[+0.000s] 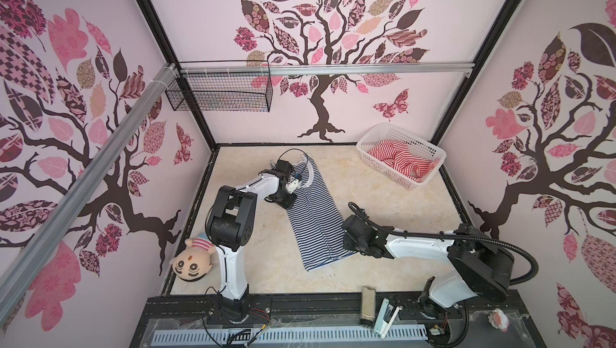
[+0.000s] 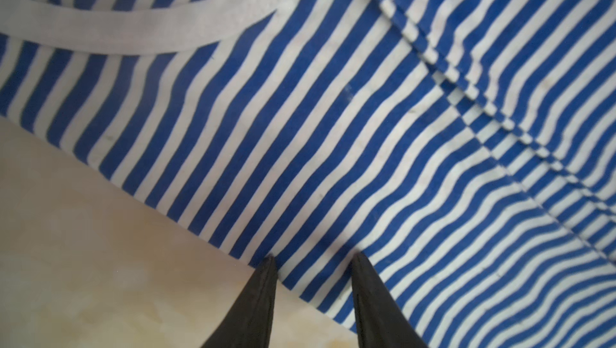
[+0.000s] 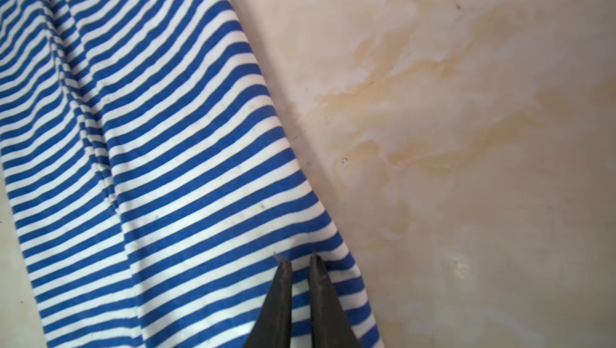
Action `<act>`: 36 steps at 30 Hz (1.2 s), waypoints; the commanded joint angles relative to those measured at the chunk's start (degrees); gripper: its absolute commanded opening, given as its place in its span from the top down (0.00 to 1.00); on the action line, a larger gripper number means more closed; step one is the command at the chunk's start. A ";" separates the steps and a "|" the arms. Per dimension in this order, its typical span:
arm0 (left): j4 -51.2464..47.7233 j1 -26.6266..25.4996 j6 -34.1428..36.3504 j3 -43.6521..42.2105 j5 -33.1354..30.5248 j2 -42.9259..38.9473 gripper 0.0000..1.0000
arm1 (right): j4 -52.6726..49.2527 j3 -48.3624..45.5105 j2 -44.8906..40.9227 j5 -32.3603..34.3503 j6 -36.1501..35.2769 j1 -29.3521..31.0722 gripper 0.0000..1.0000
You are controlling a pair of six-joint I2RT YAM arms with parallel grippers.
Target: Fold and stack the tank tops
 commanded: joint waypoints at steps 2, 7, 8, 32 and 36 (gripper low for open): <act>-1.45 -0.67 0.73 5.28 -1.61 6.37 0.59 | -3.01 -3.64 1.01 -4.08 4.28 2.35 0.84; -3.01 -1.75 -0.25 11.75 -1.80 10.26 0.59 | -4.96 0.34 3.67 -3.37 7.16 7.43 0.84; -3.33 -2.01 -0.40 12.75 -1.95 10.73 0.59 | -5.21 1.34 4.43 -3.58 7.52 8.25 0.85; 1.49 -5.36 6.05 -29.43 -0.34 -33.89 0.41 | -4.72 -4.62 -11.03 -8.17 10.22 10.15 0.58; 3.24 -5.81 5.81 -34.56 -0.52 -39.87 0.41 | -1.84 -6.60 -11.00 -9.28 12.32 10.19 0.57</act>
